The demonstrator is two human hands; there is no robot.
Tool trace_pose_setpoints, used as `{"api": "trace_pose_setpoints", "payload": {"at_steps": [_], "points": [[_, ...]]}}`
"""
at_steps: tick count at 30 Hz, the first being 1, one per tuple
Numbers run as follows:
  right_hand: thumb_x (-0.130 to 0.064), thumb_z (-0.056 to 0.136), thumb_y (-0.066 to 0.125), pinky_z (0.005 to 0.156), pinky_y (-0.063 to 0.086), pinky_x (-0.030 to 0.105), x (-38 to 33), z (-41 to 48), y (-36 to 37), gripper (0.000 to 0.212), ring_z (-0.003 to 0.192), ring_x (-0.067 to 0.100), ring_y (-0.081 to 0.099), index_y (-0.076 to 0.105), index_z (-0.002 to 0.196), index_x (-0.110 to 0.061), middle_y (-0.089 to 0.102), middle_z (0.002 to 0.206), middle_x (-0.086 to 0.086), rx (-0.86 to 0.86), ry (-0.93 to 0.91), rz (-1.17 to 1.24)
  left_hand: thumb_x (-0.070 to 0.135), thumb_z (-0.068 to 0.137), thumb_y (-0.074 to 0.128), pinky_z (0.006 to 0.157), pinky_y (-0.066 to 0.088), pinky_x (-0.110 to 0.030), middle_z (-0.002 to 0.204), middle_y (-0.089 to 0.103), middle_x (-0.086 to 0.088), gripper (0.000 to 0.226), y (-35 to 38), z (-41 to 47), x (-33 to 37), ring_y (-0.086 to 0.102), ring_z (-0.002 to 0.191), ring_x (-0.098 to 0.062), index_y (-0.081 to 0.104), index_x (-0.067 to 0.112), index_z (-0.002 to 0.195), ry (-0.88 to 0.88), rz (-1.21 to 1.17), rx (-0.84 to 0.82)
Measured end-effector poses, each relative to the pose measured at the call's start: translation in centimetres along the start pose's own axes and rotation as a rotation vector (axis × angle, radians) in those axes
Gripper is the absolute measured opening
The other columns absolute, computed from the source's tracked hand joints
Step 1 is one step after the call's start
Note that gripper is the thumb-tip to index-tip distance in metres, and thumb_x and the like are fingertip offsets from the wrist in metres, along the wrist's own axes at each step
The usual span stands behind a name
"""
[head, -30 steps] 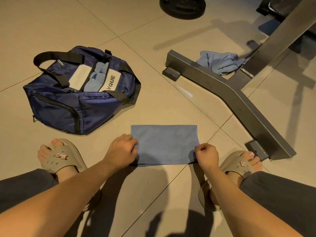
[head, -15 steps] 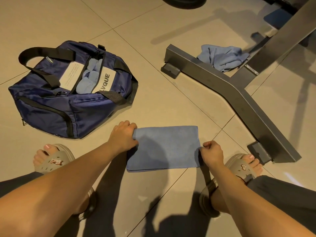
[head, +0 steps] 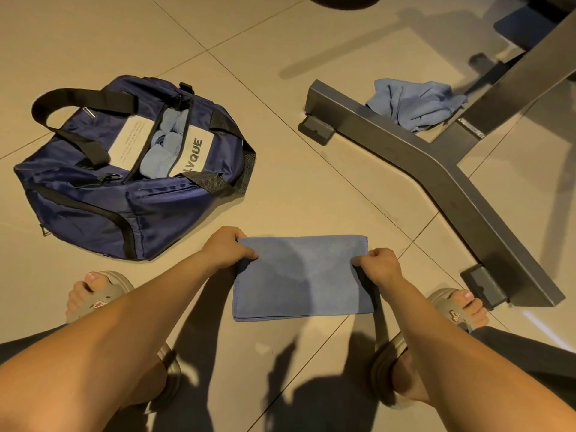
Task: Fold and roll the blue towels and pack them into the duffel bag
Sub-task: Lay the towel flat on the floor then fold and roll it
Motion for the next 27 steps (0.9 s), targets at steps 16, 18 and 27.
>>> {"api": "trace_pose_setpoints", "payload": {"at_steps": [16, 18, 27], "points": [[-0.01, 0.09, 0.062, 0.077, 0.048, 0.038, -6.8, 0.7, -3.2, 0.027, 0.093, 0.028, 0.057, 0.056, 0.117, -0.009, 0.055, 0.113, 0.011, 0.38, -0.472, -0.241, 0.005, 0.087, 0.077, 0.067, 0.062, -0.042, 0.081, 0.072, -0.024, 0.014, 1.1, -0.6, -0.2, 0.069, 0.06, -0.027, 0.063, 0.002, 0.086, -0.139, -0.341, 0.023], [-0.011, 0.09, 0.059, 0.069, 0.044, 0.035, -7.0, -2.3, -0.8, 0.004, 0.081, 0.027, 0.054, 0.06, 0.094, -0.01, 0.057, 0.1, 0.009, 0.32, -0.639, -0.353, 0.003, 0.085, 0.078, 0.07, 0.063, -0.049, 0.079, 0.072, -0.029, 0.016, 1.3, -0.9, -0.5, 0.068, 0.059, -0.033, 0.062, 0.002, 0.084, -0.213, -0.423, 0.049], [-0.049, 0.084, 0.065, 0.08, 0.046, 0.039, -2.4, -13.5, 12.8, 0.037, 0.095, 0.028, 0.055, 0.063, 0.1, -0.015, 0.053, 0.105, 0.004, -0.128, -0.673, -0.696, 0.017, 0.058, 0.083, 0.062, 0.056, -0.036, 0.079, 0.073, -0.022, 0.034, 1.6, -3.6, -1.8, 0.065, 0.062, -0.028, 0.072, -0.006, 0.081, -0.297, -0.234, 0.015]]}}
Point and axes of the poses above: each hand's wrist, its own z-axis towards the middle knuckle, its own y-axis out of the palm, x = y × z, the point moved 3 cm from there along z, towards the middle knuckle
